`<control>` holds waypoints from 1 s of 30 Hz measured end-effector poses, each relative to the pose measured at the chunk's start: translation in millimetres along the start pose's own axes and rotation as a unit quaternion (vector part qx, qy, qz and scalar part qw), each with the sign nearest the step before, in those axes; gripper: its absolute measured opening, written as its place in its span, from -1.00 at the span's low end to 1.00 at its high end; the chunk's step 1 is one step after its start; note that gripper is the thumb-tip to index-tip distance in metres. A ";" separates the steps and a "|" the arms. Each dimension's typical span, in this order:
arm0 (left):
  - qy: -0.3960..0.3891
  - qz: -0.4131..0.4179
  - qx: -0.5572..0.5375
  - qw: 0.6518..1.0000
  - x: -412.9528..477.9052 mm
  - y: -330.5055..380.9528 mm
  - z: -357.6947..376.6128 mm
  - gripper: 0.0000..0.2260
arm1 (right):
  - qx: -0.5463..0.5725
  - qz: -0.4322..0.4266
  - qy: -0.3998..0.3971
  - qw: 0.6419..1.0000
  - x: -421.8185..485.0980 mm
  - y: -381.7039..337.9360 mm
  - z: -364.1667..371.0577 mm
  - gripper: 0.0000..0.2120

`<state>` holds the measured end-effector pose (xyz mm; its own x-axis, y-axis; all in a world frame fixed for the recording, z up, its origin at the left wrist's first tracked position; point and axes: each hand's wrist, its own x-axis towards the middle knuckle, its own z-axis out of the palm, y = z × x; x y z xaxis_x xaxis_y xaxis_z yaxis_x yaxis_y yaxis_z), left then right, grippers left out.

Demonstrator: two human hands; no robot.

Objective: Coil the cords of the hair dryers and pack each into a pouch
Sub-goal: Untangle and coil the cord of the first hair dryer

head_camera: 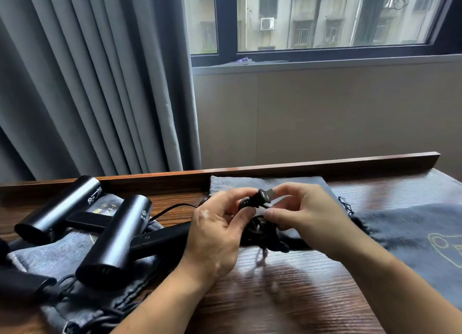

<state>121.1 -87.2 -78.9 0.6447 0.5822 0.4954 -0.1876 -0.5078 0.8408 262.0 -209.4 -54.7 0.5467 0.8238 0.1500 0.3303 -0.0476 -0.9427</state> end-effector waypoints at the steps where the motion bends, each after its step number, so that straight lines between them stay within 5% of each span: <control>1: -0.012 0.034 0.031 0.999 -0.4 -0.6 -2.0 -0.78 | 0.034 0.021 -0.002 0.999 0.5 -0.7 -3.7 -0.82; 7: -0.083 0.063 0.122 0.987 3.3 -0.5 -11.4 -0.76 | 0.100 0.064 -0.038 0.992 -1.8 -6.4 -21.6 -0.83; 13: -0.073 0.072 0.161 0.982 2.5 2.4 -20.0 -0.78 | 0.183 0.065 -0.105 0.975 -2.9 -4.7 -25.1 -0.76; 16: -0.058 0.100 0.197 0.974 1.5 3.3 -16.6 -0.73 | 0.110 0.024 -0.080 0.990 -2.5 -3.4 -17.2 -0.73; 19: -0.062 0.056 0.215 0.973 0.4 5.4 -12.8 -0.61 | 0.026 -0.022 -0.027 0.999 -2.9 -5.8 -14.7 -0.75; 30: -0.154 -0.068 0.129 0.977 4.7 9.6 -15.1 -0.75 | 0.028 -0.105 0.003 0.994 -4.2 -7.1 -1.7 -0.77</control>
<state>111.2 -79.7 -65.2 0.8506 0.4572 0.2597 0.0832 -0.6047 0.7921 258.7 -213.5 -48.1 0.4746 0.8093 0.3461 0.3946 0.1559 -0.9055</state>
